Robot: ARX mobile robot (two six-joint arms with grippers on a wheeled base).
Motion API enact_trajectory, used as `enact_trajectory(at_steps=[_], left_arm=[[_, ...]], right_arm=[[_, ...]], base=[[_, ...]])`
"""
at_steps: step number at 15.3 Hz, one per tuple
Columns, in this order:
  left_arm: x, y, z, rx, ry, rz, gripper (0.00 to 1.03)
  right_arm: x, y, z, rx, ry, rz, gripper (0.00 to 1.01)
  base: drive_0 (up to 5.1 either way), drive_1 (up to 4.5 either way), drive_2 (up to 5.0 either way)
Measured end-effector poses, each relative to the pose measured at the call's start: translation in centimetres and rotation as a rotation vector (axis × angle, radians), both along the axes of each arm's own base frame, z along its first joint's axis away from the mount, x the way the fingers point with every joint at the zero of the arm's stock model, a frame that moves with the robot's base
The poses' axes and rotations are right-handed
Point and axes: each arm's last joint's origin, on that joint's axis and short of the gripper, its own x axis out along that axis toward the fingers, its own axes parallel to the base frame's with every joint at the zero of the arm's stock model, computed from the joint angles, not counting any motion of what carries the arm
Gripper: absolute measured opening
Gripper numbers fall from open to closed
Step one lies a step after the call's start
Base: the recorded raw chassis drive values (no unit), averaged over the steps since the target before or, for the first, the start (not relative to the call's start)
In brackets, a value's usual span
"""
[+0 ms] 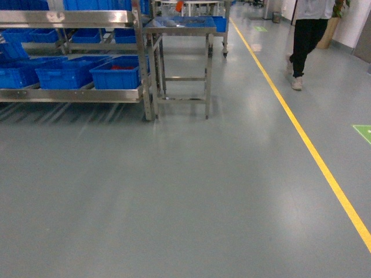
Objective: Sort blue parts and orange caps into right shelf containers
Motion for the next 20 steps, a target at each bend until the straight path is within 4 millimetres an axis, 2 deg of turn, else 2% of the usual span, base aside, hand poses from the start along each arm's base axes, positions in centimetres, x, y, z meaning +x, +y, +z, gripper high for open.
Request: enact_trajectory(at_steps=[20], left_arm=[[0.0, 0.01, 0.05, 0.0, -0.005, 0.002, 0.42]], right_arm=[[0.0, 0.0, 0.05, 0.0, -0.005, 0.0, 0.44]], base=[[0.0, 4.23, -4.3]])
